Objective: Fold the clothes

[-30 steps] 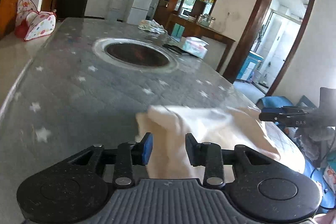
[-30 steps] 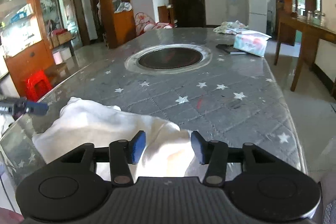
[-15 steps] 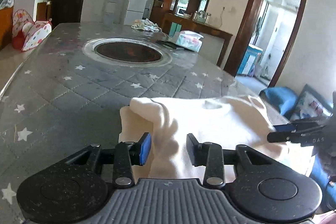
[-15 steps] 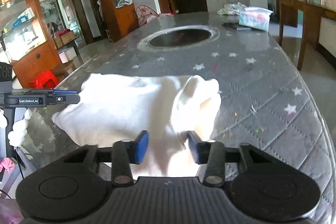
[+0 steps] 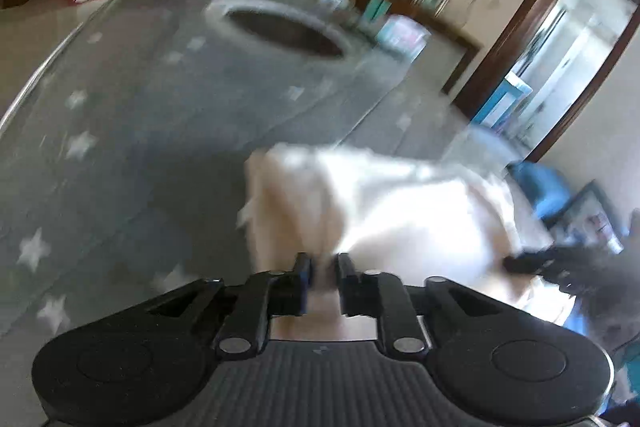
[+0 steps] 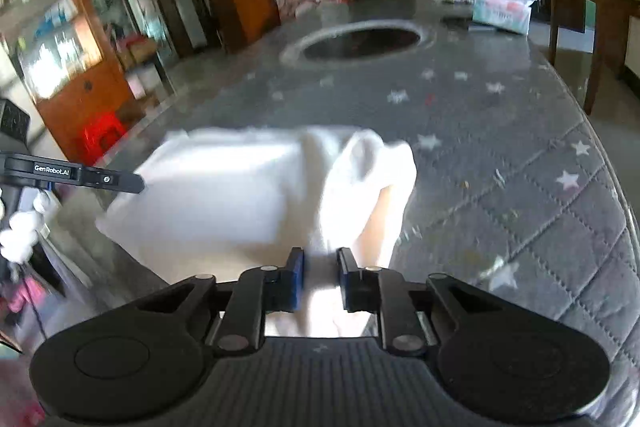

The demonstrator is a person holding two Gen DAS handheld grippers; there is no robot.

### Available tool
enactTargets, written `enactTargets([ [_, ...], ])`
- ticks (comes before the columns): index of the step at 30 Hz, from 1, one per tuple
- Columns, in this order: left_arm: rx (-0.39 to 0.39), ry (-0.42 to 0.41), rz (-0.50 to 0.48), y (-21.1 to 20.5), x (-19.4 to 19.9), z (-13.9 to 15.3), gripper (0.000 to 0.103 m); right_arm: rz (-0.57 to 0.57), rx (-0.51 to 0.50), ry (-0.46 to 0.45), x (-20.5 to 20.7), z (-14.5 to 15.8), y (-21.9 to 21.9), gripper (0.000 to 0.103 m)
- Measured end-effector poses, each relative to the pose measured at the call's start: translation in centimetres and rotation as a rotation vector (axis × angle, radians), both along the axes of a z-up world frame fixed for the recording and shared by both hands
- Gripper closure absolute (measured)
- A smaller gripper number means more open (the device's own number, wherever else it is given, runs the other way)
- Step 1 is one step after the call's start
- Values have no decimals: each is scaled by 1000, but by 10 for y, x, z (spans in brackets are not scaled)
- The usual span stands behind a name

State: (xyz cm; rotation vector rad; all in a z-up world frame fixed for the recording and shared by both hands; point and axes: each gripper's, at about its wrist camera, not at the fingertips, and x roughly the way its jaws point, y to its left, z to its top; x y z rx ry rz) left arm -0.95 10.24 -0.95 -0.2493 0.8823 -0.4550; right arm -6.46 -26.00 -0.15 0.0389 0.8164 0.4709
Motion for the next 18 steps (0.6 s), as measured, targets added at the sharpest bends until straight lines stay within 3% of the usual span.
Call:
enactTargets([
  [5,30,-127,44,13,-11,27,79,-4,-10,-97,-1,30,-5,79],
  [9,-8,-231,33,3,-5,48,79,-12,-3,-174,14,47,0,79],
  [13,-25,-256,-5,-24,15,41,79,-3,14,-186,37,39,17,79],
  [18,66,-228,-14,-43,38,14,79,-8,-25,-160,54,13,27,79],
])
